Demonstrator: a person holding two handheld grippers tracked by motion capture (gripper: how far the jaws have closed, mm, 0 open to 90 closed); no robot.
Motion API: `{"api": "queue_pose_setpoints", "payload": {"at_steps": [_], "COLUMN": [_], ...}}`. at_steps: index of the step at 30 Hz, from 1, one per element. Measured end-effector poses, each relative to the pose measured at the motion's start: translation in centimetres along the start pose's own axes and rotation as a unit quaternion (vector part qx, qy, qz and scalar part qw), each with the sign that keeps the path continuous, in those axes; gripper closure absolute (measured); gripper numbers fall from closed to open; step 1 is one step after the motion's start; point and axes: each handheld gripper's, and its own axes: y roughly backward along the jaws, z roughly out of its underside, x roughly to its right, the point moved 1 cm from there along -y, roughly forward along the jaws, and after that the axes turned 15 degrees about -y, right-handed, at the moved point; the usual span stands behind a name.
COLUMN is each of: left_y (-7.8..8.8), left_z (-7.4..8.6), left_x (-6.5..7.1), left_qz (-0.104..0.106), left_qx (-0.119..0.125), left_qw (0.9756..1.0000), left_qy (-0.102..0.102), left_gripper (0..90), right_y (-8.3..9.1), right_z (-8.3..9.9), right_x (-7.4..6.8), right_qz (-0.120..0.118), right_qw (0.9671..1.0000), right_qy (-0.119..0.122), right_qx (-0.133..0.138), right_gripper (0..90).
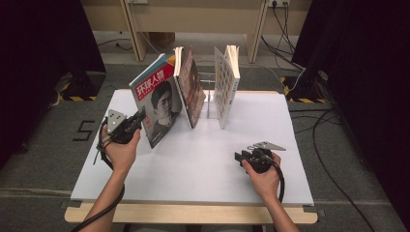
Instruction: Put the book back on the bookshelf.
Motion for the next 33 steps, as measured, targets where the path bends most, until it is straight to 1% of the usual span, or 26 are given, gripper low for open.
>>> {"api": "queue_pose_setpoints", "payload": {"at_steps": [3,4,7,8,9,11,14,15,17,20,22,25,28,29,31,33], "left_y": [0.1,0.2,0.3,0.4,0.5,0.5,0.6,0.7,0.9,1.1,1.2,1.4,1.5,1.5,1.5,1.6], "left_z": [0.6,0.8,1.3,1.3,1.2,1.4,1.7,1.8,1.9,1.9,2.0,2.0,2.0,2.0,2.0,2.0], "left_x": [0.2,0.3,0.4,0.4,0.5,0.4,0.2,0.2,0.2,0.2,0.3,0.6,0.6,0.6,0.6,0.6], "left_qz": [0.002,0.003,-0.004,-0.005,-0.009,-0.02,-0.023,-0.027,-0.028,-0.028,-0.032,-0.041,-0.039,-0.039,-0.042,-0.045], "left_qx": [-0.006,-0.008,-0.008,-0.007,-0.009,-0.01,-0.014,-0.014,-0.013,-0.012,-0.013,-0.011,-0.011,-0.012,-0.013,-0.013], "left_qw": [1.0,1.0,0.9999,0.9999,0.9999,0.9997,0.9994,0.9993,0.9993,0.9993,0.999,0.9987,0.9987,0.9987,0.9986,0.9984], "left_qy": [0.003,0.003,0.012,0.011,0.005,0.012,0.023,0.023,0.023,0.022,0.027,0.027,0.031,0.029,0.027,0.031], "left_gripper": [84.1,83.9,84.0,84.8,86.3,86.4,86.2,86.1,85.8,85.5,85.5,85.6,85.3,85.1,85.0,85.0], "right_y": [0.0,0.0,0.1,0.1,0.1,0.1,0.1,0.1,0.1,0.0,-0.1,0.0,0.0,0.0,0.0,0.0], "right_z": [0.0,0.0,0.0,0.0,0.0,0.0,0.0,0.0,0.0,0.0,0.1,0.1,0.1,0.1,0.1,0.1], "right_x": [0.2,0.2,0.3,0.3,0.3,0.3,0.3,0.3,0.3,0.3,0.3,0.2,0.3,0.3,0.3,0.3], "right_qz": [0.002,0.003,0.007,0.006,0.007,0.007,0.007,0.007,0.007,0.007,0.008,0.007,0.007,0.007,0.008,0.008], "right_qw": [1.0,1.0,1.0,1.0,1.0,1.0,1.0,1.0,1.0,1.0,1.0,1.0,1.0,1.0,1.0,1.0], "right_qy": [0.003,-0.002,-0.001,-0.004,-0.004,-0.005,-0.003,-0.002,-0.004,0.0,0.003,0.003,0.0,-0.002,-0.002,0.002], "right_qx": [0.001,0.0,0.002,0.001,0.001,0.001,0.001,0.001,0.002,0.001,0.0,0.0,0.002,0.001,0.001,0.001], "right_gripper": [62.0,62.0,62.0,62.0,62.0,62.0,62.0,62.0,62.0,62.0,61.9,61.9,61.9,61.9,61.9,61.9]}}
